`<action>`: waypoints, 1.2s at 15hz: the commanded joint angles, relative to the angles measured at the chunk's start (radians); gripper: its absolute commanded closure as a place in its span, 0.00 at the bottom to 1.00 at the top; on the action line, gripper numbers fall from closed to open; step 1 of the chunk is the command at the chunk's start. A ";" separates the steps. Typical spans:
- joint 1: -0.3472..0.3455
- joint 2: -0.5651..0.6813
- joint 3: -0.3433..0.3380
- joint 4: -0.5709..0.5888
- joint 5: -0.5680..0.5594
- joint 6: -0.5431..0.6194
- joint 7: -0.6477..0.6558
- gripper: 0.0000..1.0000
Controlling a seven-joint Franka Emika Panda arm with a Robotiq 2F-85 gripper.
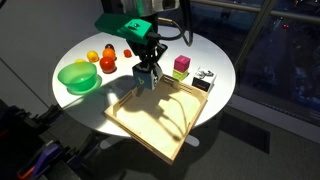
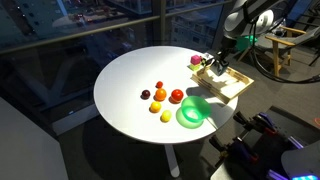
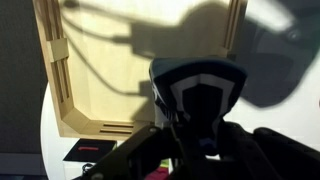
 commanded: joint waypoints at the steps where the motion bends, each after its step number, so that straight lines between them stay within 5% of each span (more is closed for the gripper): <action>1: -0.015 -0.021 0.005 -0.016 0.030 0.011 -0.040 0.94; 10: -0.015 -0.018 0.001 -0.012 0.034 0.009 -0.033 0.94; 11: 0.002 -0.001 -0.007 0.000 0.006 -0.002 0.000 0.74; 18: 0.001 -0.001 -0.007 0.000 0.008 -0.002 0.001 0.74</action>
